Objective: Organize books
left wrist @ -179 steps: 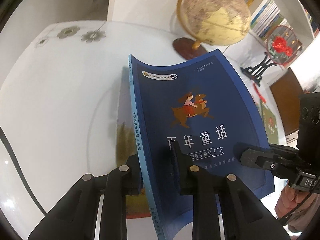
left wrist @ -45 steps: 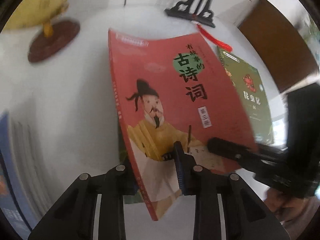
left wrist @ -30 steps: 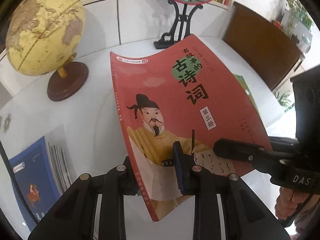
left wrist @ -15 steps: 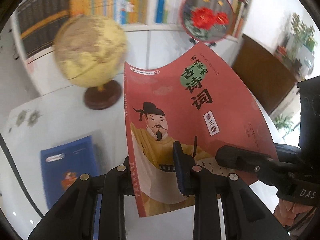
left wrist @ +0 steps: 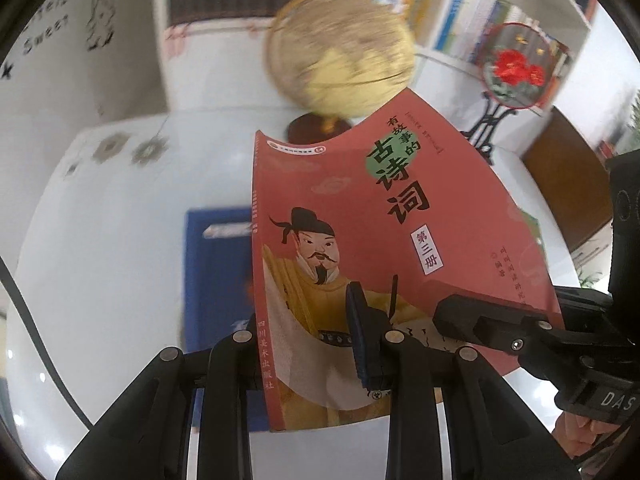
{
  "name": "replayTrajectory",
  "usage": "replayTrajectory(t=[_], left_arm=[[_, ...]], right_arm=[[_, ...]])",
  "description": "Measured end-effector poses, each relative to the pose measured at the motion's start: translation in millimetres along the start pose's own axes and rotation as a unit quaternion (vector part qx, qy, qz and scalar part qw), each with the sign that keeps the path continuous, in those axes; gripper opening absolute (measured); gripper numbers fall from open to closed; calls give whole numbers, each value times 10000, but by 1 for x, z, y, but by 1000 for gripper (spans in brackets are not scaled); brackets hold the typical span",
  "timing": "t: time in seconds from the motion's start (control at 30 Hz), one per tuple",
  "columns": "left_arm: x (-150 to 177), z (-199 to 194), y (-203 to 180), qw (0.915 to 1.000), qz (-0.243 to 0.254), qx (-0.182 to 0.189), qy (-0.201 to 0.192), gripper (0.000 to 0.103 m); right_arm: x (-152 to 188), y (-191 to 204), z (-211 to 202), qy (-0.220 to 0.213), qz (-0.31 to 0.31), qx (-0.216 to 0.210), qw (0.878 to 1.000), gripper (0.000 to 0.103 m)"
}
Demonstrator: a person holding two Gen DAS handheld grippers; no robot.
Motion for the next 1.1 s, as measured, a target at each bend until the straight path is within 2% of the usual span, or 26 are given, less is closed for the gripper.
replayTrajectory(t=[0.2,0.47,0.6,0.7,0.8,0.9,0.93,1.0,1.07,1.1], left_arm=[[25,10,35,9993,-273,-50,250,25],[55,17,54,9976,-475,-80,504,25],[61,23,59,9963,-522,-112,673,30],[68,26,63,9947,-553,-228,835,38],[69,24,65,9942,-599,-256,856,40],[67,23,68,9929,-670,-404,898,43],[67,22,69,9923,-643,-632,844,43],[66,18,71,9913,-558,-940,739,43],[66,13,71,9905,-592,-1046,666,43],[67,11,71,9902,-622,-1073,643,43]], right_arm=[[24,2,43,384,239,-33,9990,8],[56,-18,77,897,587,105,9942,8],[63,-25,90,1078,817,127,9907,8],[66,-27,99,1177,806,215,9895,8],[69,-30,102,1228,885,305,9880,10],[69,-36,105,1284,1091,361,9850,14],[67,-38,103,1268,1142,393,9846,17],[62,-38,98,1184,1080,537,9856,28],[58,-36,90,1056,908,669,9880,49],[56,-36,86,991,820,738,9889,52]])
Point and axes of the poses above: each gripper's, at about its wrist camera, not at the fingertips, and z roughly the way its jaws point, y to its left, x to its underside, the point moved 3 cm from there along z, roughly the way its jaws point, and after that the axes turned 12 degrees about -y, right-handed, at the moved point
